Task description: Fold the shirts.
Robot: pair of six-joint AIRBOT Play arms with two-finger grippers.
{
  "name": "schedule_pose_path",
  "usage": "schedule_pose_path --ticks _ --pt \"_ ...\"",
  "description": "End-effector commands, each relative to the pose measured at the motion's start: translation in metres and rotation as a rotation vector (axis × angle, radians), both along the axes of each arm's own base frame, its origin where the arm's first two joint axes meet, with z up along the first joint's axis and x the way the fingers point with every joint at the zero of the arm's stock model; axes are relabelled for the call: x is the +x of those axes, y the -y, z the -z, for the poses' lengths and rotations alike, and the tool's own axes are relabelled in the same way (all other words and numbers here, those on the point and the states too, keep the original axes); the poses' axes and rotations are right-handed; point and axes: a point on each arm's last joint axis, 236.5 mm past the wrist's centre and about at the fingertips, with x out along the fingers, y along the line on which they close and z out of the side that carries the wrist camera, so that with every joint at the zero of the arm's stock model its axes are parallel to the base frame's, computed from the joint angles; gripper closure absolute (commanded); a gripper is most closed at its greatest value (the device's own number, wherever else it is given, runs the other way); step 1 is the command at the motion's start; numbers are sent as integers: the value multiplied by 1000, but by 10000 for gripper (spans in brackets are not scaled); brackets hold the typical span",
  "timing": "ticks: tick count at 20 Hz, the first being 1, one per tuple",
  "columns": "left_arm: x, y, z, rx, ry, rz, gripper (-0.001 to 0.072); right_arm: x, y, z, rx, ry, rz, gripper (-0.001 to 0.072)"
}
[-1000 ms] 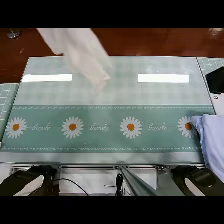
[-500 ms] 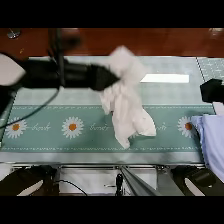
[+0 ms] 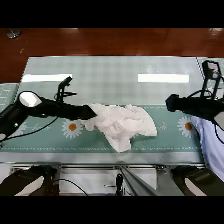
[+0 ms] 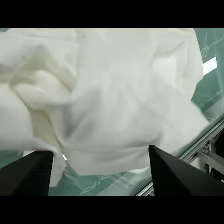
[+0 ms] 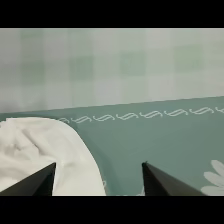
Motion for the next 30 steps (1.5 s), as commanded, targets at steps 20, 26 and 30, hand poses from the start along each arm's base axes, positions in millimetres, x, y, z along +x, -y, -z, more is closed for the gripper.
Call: schedule_pose_path --ticks 20,26,30 --pt "-27 -34 75 -155 -177 -270 7 -71 22 118 485 -306 170 83" --pt "-12 15 60 -191 -135 -133 10 -73 -1 117 480 -322 108 83" --pt "12 22 49 -194 -88 -126 671 -84 -1 127 410 -372 88 83"
